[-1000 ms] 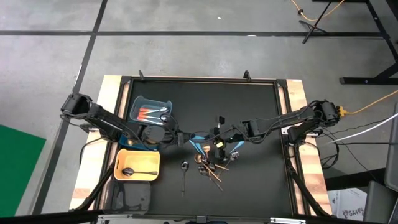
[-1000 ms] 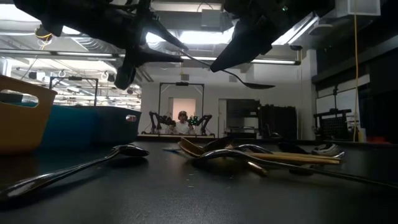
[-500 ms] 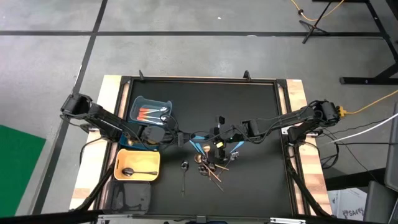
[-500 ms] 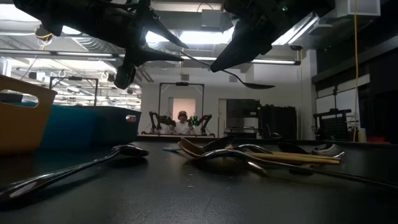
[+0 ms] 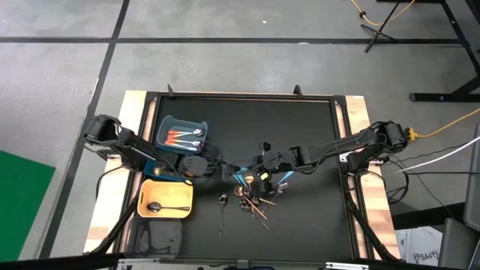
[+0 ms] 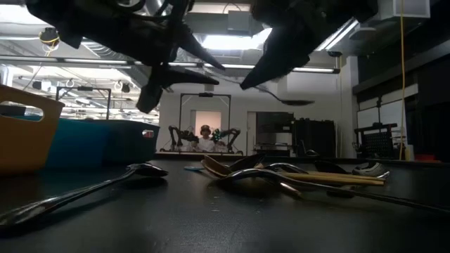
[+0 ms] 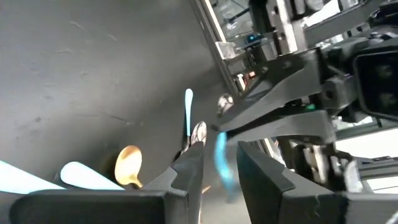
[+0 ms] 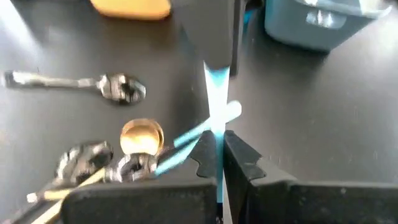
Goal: Sort silverware by color (type)
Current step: Put the blue spoon into the black bin
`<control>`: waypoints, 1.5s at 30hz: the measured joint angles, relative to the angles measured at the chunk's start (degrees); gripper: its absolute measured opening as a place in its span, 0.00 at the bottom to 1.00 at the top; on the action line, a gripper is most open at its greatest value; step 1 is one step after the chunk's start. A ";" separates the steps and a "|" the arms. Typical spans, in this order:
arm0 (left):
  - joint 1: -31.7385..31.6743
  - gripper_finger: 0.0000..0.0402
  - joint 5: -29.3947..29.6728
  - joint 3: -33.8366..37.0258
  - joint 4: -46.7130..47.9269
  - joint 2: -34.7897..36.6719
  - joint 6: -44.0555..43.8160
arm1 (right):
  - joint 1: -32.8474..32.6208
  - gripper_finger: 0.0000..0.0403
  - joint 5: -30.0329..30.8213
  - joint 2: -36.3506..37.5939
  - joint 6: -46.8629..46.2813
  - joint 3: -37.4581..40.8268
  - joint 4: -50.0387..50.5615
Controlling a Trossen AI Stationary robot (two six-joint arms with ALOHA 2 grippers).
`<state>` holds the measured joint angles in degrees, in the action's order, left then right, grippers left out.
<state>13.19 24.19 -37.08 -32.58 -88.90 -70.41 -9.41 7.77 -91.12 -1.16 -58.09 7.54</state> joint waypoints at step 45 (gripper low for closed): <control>-0.04 0.01 0.73 -1.40 1.11 -2.34 5.13 | 0.07 0.19 0.37 -0.65 -0.52 -0.04 -1.75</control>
<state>13.15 24.93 -38.48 -31.46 -91.24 -65.28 -9.34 8.14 -91.77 -1.68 -58.13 5.79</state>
